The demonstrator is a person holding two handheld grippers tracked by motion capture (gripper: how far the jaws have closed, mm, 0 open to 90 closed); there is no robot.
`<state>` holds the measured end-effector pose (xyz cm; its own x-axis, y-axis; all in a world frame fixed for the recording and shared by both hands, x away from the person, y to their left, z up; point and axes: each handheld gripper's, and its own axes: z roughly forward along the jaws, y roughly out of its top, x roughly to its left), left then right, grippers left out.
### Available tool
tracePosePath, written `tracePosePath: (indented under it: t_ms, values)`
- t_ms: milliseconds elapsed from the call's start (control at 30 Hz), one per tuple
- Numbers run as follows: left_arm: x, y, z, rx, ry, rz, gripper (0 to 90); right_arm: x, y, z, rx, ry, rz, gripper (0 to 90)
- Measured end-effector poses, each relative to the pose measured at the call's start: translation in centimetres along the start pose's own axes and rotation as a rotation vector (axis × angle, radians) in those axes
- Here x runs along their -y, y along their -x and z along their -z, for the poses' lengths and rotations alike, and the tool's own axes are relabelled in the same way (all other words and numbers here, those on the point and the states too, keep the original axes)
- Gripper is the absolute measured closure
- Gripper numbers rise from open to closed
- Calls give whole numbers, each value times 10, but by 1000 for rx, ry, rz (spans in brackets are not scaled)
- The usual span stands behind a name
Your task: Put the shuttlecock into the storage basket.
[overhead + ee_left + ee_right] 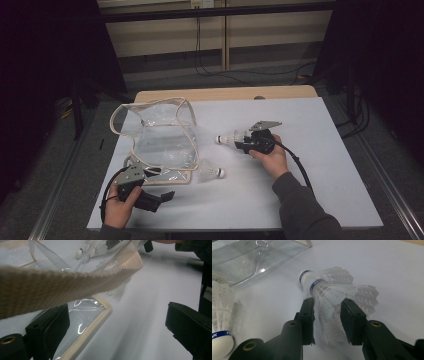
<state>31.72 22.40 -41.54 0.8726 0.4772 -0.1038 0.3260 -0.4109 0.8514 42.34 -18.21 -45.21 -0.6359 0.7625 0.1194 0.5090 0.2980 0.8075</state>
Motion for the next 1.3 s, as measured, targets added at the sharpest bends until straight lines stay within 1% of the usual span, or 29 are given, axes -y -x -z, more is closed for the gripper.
tracePosePath:
  t_ms: [133,233,333,467,567,800,867,933,1000,1033,1133,1167,1233,1300]
  values:
    - [0,0,0,-2,-1,1,54,0,1,5,15,4,-7,581]
    - [0,0,0,0,0,0,54,-1,1,8,10,8,-10,553]
    - [0,0,0,-3,-4,-3,54,-1,1,11,8,8,5,537]
    - [0,0,0,-2,-1,-3,55,1,-1,14,6,12,-1,514]
    - [0,1,0,-2,0,-2,54,3,-3,19,6,11,-9,469]
    - [0,1,-1,-4,2,-3,54,7,-7,32,-2,36,-29,376]
    - [0,1,-1,-4,3,1,54,7,-9,36,-8,43,-33,333]
    - [0,1,-1,-6,4,3,54,8,-10,38,-1,47,-23,323]
    - [0,1,-1,-5,3,3,54,9,-11,41,-8,47,-21,297]
    - [0,1,-1,-4,3,2,54,9,-11,42,-5,46,-23,276]
    - [0,1,-1,-5,4,2,54,9,-12,45,-21,46,-45,246]
    - [0,1,-1,-5,3,2,54,9,-13,45,-26,49,-43,237]
    - [0,1,-1,-4,1,-4,55,9,-15,47,-18,51,-23,219]
    - [0,1,-1,-4,6,2,55,9,-17,48,-15,56,-16,210]
